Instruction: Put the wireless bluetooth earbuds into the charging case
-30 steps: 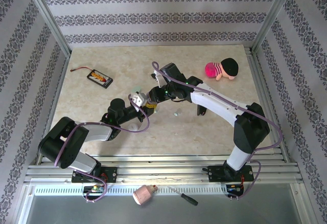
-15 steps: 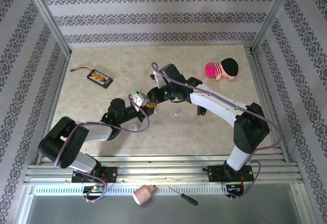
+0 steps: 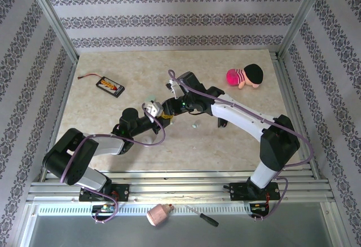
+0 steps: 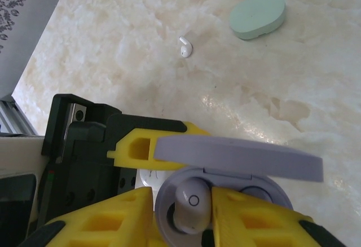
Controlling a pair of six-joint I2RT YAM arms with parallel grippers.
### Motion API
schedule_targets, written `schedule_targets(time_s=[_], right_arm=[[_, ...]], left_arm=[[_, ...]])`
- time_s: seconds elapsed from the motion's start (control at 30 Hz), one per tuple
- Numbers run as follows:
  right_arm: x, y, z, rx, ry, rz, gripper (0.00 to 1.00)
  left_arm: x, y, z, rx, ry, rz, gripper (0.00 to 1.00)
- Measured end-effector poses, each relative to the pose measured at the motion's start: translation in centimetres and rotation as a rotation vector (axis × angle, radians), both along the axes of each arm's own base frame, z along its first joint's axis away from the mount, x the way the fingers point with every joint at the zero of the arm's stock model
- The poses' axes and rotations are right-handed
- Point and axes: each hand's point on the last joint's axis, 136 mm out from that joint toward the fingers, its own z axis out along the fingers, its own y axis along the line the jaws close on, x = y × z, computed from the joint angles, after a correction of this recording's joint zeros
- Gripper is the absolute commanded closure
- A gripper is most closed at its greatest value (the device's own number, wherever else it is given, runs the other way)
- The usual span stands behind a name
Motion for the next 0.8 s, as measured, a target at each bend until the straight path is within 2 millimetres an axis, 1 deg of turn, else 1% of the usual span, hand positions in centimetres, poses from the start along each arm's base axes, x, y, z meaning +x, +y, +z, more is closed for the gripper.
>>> schedule_targets(time_s=[0.13, 0.3, 0.4, 0.57, 0.7, 0.8], right_arm=[[-0.4, -0.2, 0.7, 0.014, -0.01, 0.003, 0.66], [-0.6, -0.4, 1.4, 0.026, -0.02, 0.004, 0.62], [-0.8, -0.7, 1.5, 0.031, -0.026, -0.001, 0.53], [-1.0, -1.8, 2.9, 0.059, -0.049, -0.037, 0.32], [-0.1, -2.9, 4.6, 0.101, -0.069, -0.094, 0.23], [0.9, -3.6, 4.7, 0.113, -0.057, -0.139, 0.19]], left_arm=[[0.0, 0.0, 0.0, 0.0, -0.001, 0.002, 0.89], [0.0, 0.0, 0.0, 0.001, -0.001, 0.002, 0.89], [0.0, 0.0, 0.0, 0.004, -0.007, 0.001, 0.89], [-0.2, 0.1, 0.7, 0.008, -0.044, -0.007, 0.9], [-0.7, -0.1, 1.1, 0.016, -0.083, -0.034, 0.9], [-1.3, -0.3, 1.1, 0.023, -0.112, -0.066, 0.9]])
